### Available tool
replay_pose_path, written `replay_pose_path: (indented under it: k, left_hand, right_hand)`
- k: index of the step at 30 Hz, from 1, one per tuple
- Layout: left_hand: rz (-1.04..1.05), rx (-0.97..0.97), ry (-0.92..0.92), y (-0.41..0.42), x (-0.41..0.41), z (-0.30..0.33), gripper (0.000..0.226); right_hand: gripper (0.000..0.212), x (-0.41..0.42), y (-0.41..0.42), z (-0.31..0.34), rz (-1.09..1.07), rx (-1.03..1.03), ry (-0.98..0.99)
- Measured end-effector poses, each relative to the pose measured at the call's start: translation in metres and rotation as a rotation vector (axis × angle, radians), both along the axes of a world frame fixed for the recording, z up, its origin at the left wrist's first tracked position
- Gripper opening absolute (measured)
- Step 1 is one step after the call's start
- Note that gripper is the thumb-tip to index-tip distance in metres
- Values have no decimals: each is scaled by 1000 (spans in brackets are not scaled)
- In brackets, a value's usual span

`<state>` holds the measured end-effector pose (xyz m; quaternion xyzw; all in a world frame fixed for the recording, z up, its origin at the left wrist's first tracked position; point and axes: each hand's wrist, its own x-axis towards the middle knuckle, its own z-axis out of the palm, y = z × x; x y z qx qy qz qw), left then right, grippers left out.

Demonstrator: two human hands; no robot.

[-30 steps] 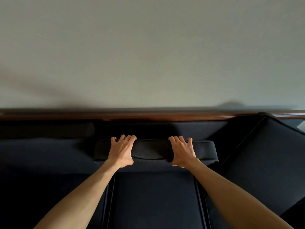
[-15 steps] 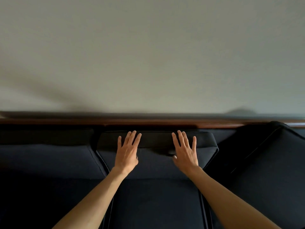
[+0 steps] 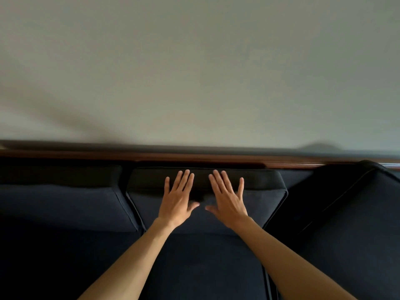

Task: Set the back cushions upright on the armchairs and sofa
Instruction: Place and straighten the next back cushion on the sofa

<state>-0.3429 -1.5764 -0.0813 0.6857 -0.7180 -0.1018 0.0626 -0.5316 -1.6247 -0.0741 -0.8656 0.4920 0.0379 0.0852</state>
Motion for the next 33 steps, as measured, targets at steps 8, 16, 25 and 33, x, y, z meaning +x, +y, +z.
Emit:
replay_pose_path:
  k: [8,16,25,33]
  left_hand:
    - [31,-107,-46,-9,29,-15,53]
    - [236,42,-5,25,115,-2,76]
    - [95,-67,63,3,11,-6,56]
    - [252,71,-13,15,65,-1,58]
  right_hand:
    - [56,-20,-23,-15,-74,-77,-86]
    - [70,-96,-34,-4,-284,-84,10]
    - [63,-43,-13,-10,-86,-87,-39]
    - [62,-80,-21,8,-237,90,99]
